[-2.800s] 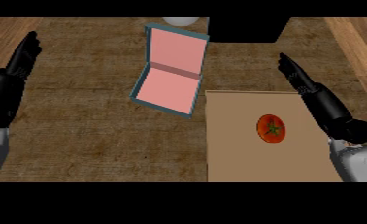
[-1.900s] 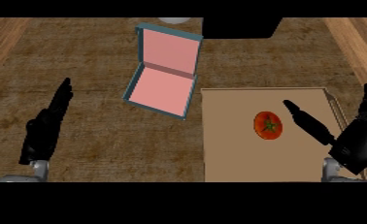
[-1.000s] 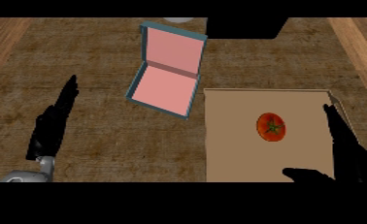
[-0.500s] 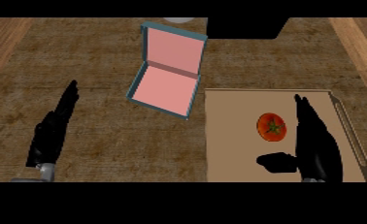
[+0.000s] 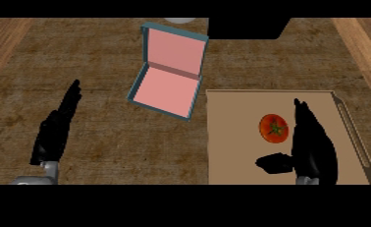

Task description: Pick the tomato from the tray and place it in the cardboard box

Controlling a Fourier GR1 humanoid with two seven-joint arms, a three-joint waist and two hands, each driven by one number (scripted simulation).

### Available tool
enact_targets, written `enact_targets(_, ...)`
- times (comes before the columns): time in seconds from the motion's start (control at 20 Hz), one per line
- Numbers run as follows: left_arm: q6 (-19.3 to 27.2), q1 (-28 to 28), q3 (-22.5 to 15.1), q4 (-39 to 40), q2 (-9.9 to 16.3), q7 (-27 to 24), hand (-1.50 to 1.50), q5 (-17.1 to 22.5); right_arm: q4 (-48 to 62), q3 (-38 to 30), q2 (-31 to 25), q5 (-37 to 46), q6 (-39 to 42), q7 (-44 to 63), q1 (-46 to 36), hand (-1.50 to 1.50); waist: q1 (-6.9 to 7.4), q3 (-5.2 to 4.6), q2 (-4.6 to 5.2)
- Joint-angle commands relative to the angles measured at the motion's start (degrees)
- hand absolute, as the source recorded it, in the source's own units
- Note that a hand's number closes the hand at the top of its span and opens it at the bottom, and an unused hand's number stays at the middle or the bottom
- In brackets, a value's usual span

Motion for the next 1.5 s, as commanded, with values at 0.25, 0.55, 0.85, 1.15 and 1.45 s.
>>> enact_targets(0.25, -3.24, 2.63, 2.36, -1.91, -2.73, -1.42, 0.0, -2.66, 2.97, -1.28, 3.31, 2.72, -1.55, -3.14, 1.46, -1.5, 0.01, 0.01, 0.0)
enact_targets(0.55, -3.58, -0.82, 4.2, -1.28, -3.35, 1.48, 0.0, -4.05, 11.45, -5.01, 4.84, 2.92, -2.27, -5.54, -5.38, -1.5, 0.11, 0.01, 0.04)
enact_targets(0.85, -4.38, -1.22, 5.5, 2.18, -5.65, -1.16, 0.0, -5.83, 9.3, -7.02, 4.54, 2.27, -0.55, -7.08, -4.19, -1.5, -0.04, 0.01, 0.03)
enact_targets(1.15, -5.89, -1.22, 7.16, -1.62, -5.71, 2.27, 0.0, -6.38, 14.68, -6.4, 6.07, 4.15, -7.6, -11.96, 0.26, -1.5, -0.05, 0.01, 0.02)
enact_targets(1.45, -8.0, 2.77, 7.42, -5.04, -6.11, 1.62, 0.0, -6.61, 17.36, -9.01, 6.6, 2.09, -1.4, -10.73, -6.41, -1.5, 0.14, 0.01, 0.01)
